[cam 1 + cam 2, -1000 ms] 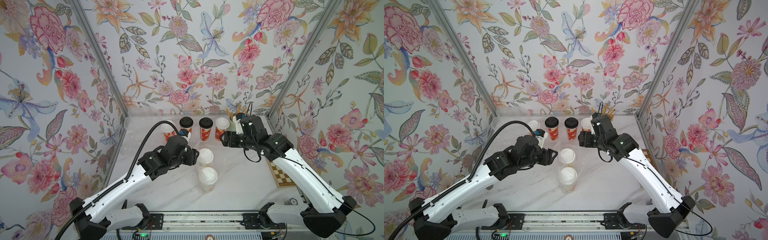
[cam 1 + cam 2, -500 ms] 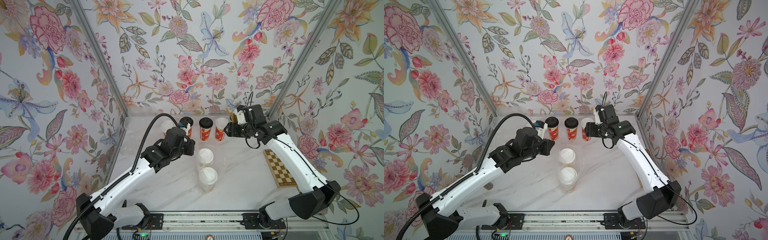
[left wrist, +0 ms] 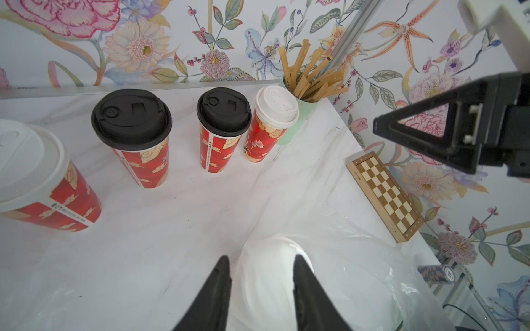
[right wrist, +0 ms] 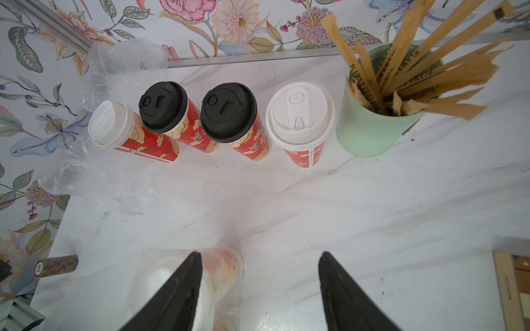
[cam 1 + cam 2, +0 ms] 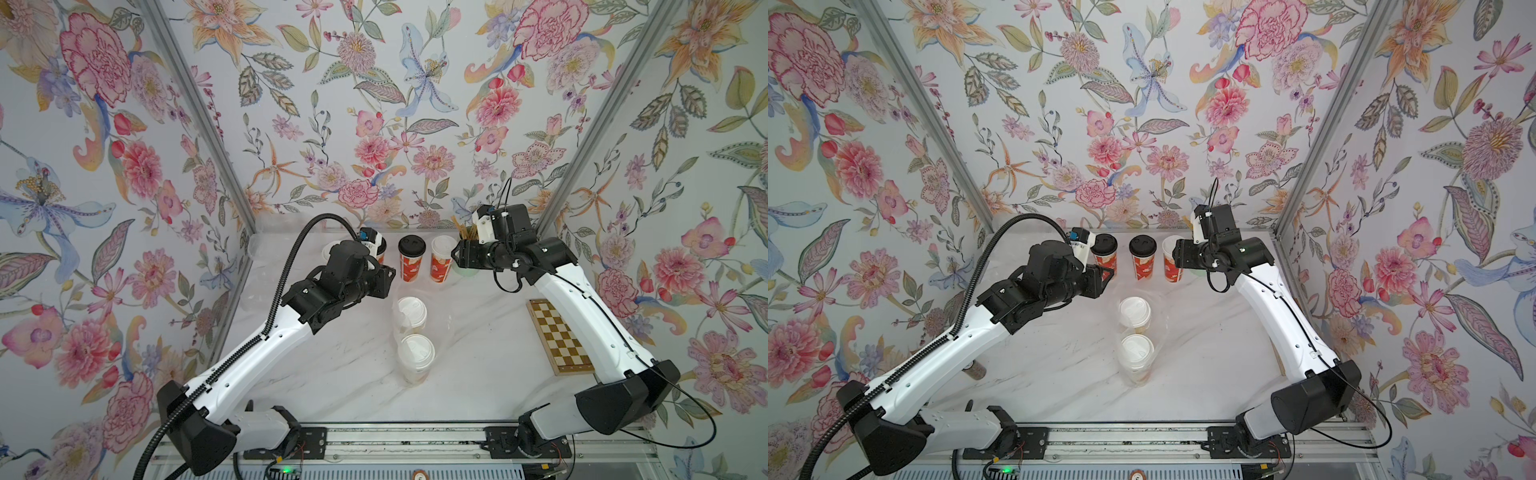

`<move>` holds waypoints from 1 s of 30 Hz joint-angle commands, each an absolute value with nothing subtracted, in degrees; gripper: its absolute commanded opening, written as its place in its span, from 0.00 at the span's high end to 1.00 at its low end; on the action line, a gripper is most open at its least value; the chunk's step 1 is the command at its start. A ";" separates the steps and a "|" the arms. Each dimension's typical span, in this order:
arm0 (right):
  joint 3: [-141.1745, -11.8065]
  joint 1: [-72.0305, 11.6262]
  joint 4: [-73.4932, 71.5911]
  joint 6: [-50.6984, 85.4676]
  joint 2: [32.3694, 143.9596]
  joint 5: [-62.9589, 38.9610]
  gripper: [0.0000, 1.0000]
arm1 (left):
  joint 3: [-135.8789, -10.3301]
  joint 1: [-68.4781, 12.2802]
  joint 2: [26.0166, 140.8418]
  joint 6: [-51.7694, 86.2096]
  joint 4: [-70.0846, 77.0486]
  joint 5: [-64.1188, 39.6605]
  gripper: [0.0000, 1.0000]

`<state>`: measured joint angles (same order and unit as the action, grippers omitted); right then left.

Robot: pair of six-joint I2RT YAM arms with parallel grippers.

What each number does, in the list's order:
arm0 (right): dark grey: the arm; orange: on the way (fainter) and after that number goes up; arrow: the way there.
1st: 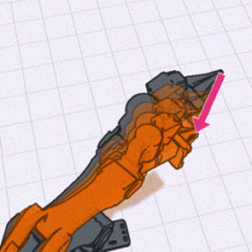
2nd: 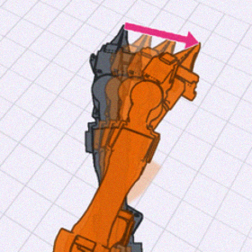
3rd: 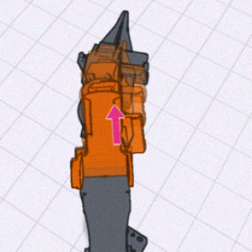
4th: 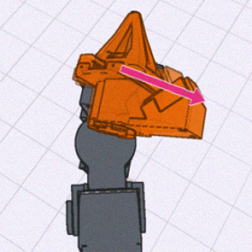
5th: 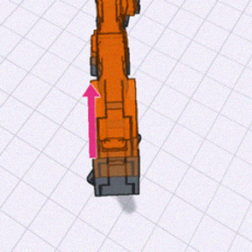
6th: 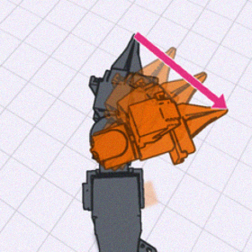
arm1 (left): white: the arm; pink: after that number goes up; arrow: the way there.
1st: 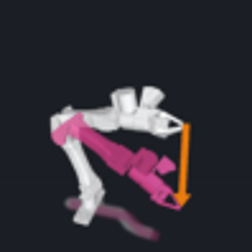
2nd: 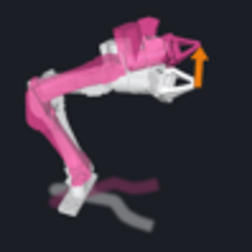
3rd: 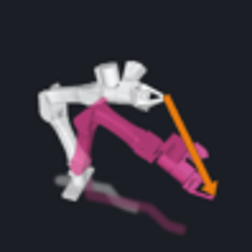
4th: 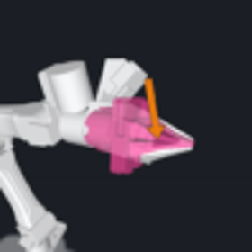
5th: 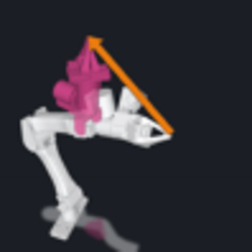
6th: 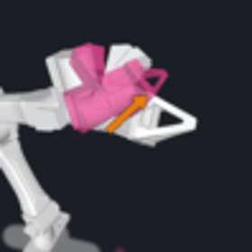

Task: Pack milk tea into plastic carrier bags
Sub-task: Pick up the straw from the container.

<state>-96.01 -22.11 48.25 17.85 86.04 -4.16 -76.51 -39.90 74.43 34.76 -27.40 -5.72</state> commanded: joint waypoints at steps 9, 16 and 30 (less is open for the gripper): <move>-110.60 -18.02 46.42 4.17 101.37 2.64 0.44 | -76.53 -40.04 71.66 34.03 -32.00 -5.07 0.42; -124.29 -17.66 45.62 -6.22 115.04 8.30 0.48 | -73.93 -40.02 70.14 34.67 -28.96 -6.07 0.40; -141.66 -17.07 45.62 -10.09 131.24 8.80 0.55 | -72.99 -39.90 70.62 34.37 -28.37 -5.69 0.39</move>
